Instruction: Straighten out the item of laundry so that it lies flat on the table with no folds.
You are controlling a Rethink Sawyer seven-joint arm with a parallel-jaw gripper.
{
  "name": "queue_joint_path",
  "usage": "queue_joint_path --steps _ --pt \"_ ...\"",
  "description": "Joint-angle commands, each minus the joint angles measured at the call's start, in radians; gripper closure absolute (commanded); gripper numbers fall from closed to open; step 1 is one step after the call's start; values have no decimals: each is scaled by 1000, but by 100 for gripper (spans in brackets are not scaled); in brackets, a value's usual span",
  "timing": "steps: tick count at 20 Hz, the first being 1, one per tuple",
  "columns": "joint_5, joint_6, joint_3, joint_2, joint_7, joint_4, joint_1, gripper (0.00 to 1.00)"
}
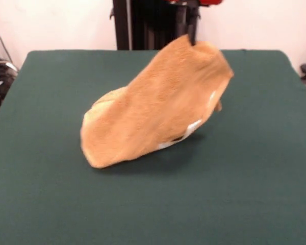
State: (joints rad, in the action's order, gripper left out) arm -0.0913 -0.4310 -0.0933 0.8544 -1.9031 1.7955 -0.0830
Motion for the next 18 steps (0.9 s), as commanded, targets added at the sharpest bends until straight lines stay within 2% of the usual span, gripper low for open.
queue_joint_path --steps 1,5,7,9,12,14,18 --pt "-104 -213 30 -26 -290 -33 80 100" --pt "-167 -326 33 -3 -346 -16 107 100" --pt "-167 -308 23 -12 -326 -25 112 100" --pt "-163 -226 24 -43 -291 -34 107 100" --pt "-146 -24 54 -116 -227 -30 66 100" --pt "-124 67 59 -156 -214 -29 52 100" --pt "-66 327 -49 -241 -259 -93 102 100"
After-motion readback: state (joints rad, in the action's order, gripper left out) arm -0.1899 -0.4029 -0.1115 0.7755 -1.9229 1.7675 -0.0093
